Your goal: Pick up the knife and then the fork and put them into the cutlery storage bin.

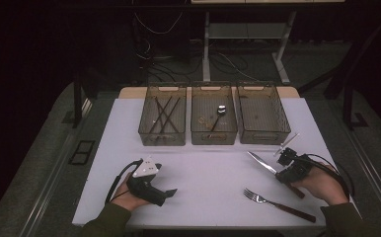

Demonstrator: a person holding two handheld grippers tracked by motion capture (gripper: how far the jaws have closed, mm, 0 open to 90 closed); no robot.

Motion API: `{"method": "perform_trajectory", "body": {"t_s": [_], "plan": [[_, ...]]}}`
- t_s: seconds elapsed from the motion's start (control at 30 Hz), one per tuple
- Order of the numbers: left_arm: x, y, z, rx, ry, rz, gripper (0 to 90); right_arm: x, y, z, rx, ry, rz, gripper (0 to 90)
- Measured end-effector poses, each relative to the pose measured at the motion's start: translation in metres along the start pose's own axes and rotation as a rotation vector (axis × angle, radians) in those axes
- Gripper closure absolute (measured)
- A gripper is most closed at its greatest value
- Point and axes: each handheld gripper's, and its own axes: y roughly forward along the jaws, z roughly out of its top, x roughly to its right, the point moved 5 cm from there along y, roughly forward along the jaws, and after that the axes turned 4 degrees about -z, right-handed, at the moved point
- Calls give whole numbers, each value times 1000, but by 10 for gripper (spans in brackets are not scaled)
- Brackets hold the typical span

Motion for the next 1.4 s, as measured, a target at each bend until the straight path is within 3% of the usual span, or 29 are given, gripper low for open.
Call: {"method": "perform_trajectory", "body": {"t_s": [0.17,0.27,0.47,0.7,1.2,1.4], "plan": [[0,0,0,7,-4,-1,0,7,-6,2,106,39,21,777],[0,-1,0,6,-6,2,0,12,-11,2,204,54,58,776],[0,-2,0,13,-6,4,0,21,-19,1,365,117,78,777],[-1,-3,0,14,-12,7,0,31,-27,2,521,182,56,776],[-3,-2,0,26,-32,6,0,49,-48,15,757,275,25,776],[-2,-2,0,23,-25,4,0,57,-57,29,823,298,17,776]]}}
